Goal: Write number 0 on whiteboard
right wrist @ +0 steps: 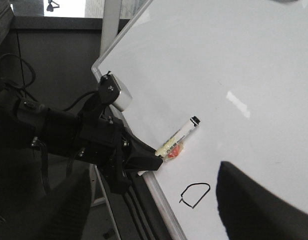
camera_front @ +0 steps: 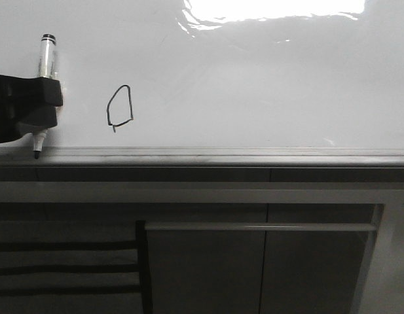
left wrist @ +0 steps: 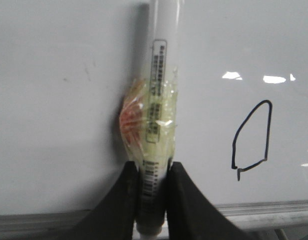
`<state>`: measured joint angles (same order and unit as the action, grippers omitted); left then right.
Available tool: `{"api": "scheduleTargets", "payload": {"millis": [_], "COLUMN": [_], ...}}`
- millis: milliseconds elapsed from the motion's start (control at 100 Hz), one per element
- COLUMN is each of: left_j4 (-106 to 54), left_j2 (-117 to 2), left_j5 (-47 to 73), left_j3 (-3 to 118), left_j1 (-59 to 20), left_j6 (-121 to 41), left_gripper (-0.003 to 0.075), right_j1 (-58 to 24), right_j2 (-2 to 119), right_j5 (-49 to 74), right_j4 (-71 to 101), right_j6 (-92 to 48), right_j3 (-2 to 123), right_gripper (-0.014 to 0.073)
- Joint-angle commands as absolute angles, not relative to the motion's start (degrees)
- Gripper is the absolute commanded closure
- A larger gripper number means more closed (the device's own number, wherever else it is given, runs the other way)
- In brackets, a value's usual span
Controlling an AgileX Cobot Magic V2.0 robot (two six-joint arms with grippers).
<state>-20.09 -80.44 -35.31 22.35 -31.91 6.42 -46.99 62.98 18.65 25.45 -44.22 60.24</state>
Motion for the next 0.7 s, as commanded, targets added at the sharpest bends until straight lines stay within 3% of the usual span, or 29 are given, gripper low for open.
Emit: {"api": "scheduleTargets", "payload": {"millis": [0,590,690], "left_j4": [-20.05,-20.39,-20.39], "left_j2": [-80.40,-81.47,-81.47], "left_j5": [-40.73,-43.09,-43.09], "left_j3": [23.89,23.89,23.89], "left_j1": [-32.29,-32.29,-32.29], "left_j6": [6.99,6.99,6.99], "left_gripper": [0.0740,0.0737,0.0692], "right_j1": [-46.69,-46.69,-46.69], "right_j2": [61.58,61.58,61.58], "right_j5": [15.06,15.06,15.06], "right_j4": [26.23,26.23,26.23], "right_j6": [-44.44,-44.44,-44.44], "right_j3": [61.66,61.66,61.66], "right_gripper": [0.0142,0.0142,0.0142]}}
